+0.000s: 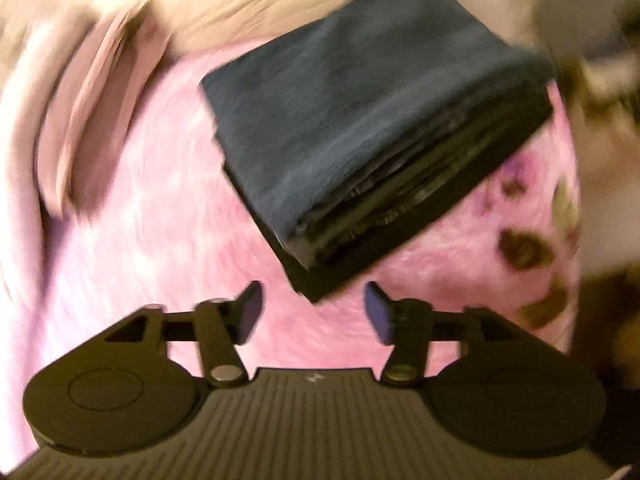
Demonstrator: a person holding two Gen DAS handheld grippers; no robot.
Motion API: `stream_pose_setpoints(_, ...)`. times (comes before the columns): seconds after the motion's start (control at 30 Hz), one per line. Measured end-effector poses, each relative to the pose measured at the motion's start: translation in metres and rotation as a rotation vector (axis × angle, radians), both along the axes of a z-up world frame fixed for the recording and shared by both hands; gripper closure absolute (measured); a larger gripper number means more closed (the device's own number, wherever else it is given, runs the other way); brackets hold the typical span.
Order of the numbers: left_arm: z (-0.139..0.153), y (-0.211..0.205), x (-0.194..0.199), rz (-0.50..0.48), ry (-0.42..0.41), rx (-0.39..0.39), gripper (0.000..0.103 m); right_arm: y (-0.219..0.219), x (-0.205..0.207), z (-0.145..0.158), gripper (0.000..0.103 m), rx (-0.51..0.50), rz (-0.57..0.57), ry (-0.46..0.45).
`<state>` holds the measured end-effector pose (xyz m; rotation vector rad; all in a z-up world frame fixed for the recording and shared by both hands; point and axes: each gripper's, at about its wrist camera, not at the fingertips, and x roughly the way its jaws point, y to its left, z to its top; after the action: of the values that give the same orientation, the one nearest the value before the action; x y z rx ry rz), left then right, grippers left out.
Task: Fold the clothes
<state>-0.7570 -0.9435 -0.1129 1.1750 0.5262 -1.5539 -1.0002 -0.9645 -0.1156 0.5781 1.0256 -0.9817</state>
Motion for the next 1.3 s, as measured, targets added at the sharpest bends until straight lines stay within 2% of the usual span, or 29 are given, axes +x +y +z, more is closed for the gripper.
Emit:
stream_pose_setpoints(0.07,0.007,0.003,0.009,0.117,0.099,0.031,0.027,0.005,-0.007,0.003,0.03,0.059,-0.126,-0.089)
stream_pose_setpoints(0.17,0.013,0.011,0.02,0.224,0.225,0.066,0.023,0.02,-0.01,0.013,0.029,0.087,-0.269,-0.156)
stream_pose_setpoints(0.27,0.022,0.026,0.025,0.261,0.294,0.067,0.018,0.041,-0.004,0.032,0.027,0.054,-0.34,-0.189)
stream_pose_setpoints(0.37,0.038,0.052,0.035,0.288,0.373,0.031,0.018,0.067,0.006,0.051,0.026,0.028,-0.393,-0.202)
stream_pose_setpoints(0.47,0.055,0.083,0.044,0.291,0.447,0.009,0.018,0.098,0.022,0.07,0.026,0.004,-0.389,-0.207)
stream_pose_setpoints(0.57,0.07,0.109,0.047,0.236,0.455,0.006,0.018,0.126,0.039,0.089,0.026,-0.03,-0.387,-0.223)
stream_pose_setpoints(0.67,0.084,0.126,0.046,0.175,0.39,-0.003,0.018,0.15,0.054,0.106,0.026,-0.071,-0.384,-0.236)
stream_pose_setpoints(0.93,0.11,0.16,0.057,0.2,0.395,-0.043,0.014,0.181,0.074,0.128,0.026,-0.092,-0.371,-0.22)
stream_pose_setpoints(1.17,0.125,0.16,0.049,0.24,0.331,-0.074,0.014,0.169,0.075,0.136,0.025,-0.095,-0.319,-0.18)
stream_pose_setpoints(1.3,0.13,0.156,0.043,0.287,0.351,-0.091,0.014,0.164,0.07,0.14,0.025,-0.1,-0.299,-0.191)
